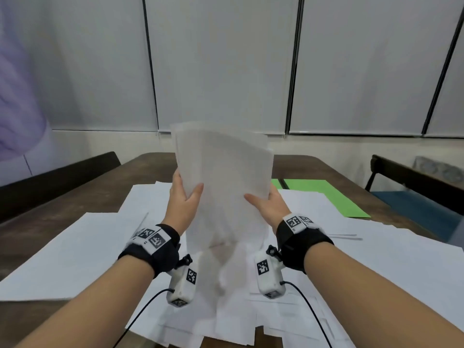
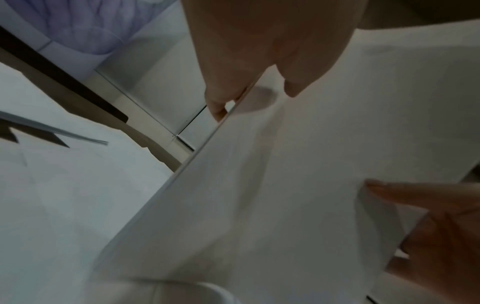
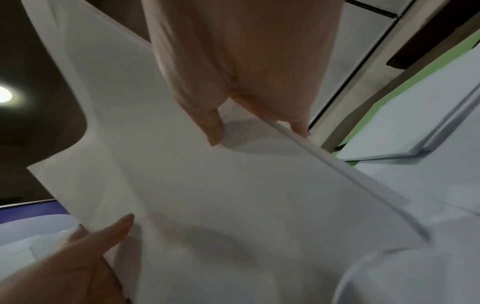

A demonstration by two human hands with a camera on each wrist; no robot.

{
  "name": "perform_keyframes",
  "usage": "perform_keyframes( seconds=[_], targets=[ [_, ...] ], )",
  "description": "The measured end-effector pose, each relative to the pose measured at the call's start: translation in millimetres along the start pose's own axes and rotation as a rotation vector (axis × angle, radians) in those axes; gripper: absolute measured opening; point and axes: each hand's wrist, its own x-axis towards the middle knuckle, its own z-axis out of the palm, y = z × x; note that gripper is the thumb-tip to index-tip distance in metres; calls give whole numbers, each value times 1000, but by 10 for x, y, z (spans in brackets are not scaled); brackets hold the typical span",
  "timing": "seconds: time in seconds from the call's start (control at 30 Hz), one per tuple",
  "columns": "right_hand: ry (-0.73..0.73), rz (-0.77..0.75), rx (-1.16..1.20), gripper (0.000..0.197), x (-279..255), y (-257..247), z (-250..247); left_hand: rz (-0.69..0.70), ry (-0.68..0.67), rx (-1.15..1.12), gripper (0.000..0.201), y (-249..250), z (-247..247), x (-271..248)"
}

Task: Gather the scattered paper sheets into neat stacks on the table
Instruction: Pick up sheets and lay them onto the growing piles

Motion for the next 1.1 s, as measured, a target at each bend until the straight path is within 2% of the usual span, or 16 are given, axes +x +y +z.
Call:
perform_keyframes(
  seconds=[0.07,0.17,0.3,0.37,0.43,0.5,0.57,0.63,0.7,0.8,0.9,1.03,1.1],
  targets=[
    [48,-47,-22,30,-6,-64,73,-7,-4,-5,55,9,5,-14],
    [127,-115,24,31,51,-251,146,36,58,-19,56,147,1,56],
    [108,-116,43,37,129,-361,182,17,120,-101,62,143,-81,163],
    [66,-51,15,42,119,-290,208,-46,120,-107,62,46,-133,120],
    [28,26,-38,45,97,-101,229,-168,87,-135,58,-82,-153,18],
    [2,89,-61,42,57,110,261,-289,8,-147,54,-199,-125,-101],
    [8,122,-54,36,19,273,298,-349,-20,-122,44,-279,-72,-192],
    [54,97,-19,33,25,335,321,-332,21,-115,26,-307,-22,-190],
    [104,47,3,31,68,290,317,-290,61,-117,18,-267,18,-128],
    [114,5,20,31,157,207,293,-249,75,-151,21,-213,47,-50],
    [74,46,28,33,165,269,264,-258,115,-156,31,-261,24,-63],
    [27,59,65,25,112,321,210,-219,172,-157,25,-267,-63,-52],
    [25,4,113,35,133,206,180,-168,160,-149,26,-189,-104,35]
  ],
)
